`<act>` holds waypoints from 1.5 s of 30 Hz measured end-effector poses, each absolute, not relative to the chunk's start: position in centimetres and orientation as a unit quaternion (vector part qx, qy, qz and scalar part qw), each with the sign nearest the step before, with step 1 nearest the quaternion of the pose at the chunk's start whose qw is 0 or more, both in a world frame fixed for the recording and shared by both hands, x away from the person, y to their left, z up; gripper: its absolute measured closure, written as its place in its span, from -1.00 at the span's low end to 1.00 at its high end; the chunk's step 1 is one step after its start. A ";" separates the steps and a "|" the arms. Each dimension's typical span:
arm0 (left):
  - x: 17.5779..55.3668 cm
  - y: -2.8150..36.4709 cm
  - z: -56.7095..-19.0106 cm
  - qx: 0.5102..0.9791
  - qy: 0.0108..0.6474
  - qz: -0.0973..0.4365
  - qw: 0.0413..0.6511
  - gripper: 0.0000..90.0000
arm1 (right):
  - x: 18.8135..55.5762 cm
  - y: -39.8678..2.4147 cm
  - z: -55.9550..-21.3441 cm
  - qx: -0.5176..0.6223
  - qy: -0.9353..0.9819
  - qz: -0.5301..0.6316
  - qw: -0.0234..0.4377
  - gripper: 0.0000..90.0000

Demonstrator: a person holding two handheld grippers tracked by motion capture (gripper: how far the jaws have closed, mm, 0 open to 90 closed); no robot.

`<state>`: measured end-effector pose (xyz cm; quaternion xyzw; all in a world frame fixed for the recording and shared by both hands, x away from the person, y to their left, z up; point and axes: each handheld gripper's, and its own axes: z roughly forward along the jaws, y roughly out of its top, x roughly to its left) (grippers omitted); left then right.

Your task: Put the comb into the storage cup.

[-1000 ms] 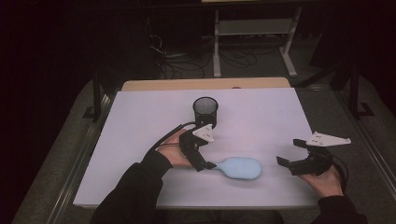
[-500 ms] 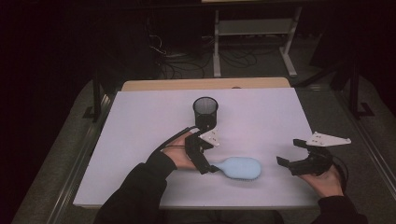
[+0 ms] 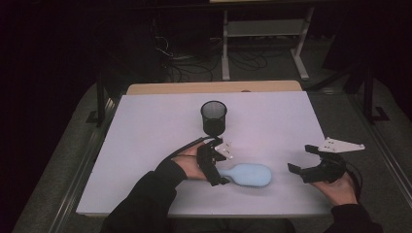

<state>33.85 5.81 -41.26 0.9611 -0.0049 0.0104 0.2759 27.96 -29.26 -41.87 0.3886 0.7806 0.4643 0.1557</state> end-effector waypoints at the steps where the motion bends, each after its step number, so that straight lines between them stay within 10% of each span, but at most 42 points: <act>1: 33.8 5.7 -41.4 0.962 -0.007 0.011 0.274 -0.85 | 28.0 -29.3 -41.9 0.388 0.781 0.464 0.156 -1.00; 45: 33.8 5.1 -42.7 0.972 -0.032 0.008 0.233 0.34 | 27.9 -29.2 -42.0 0.388 0.785 0.460 0.149 -1.00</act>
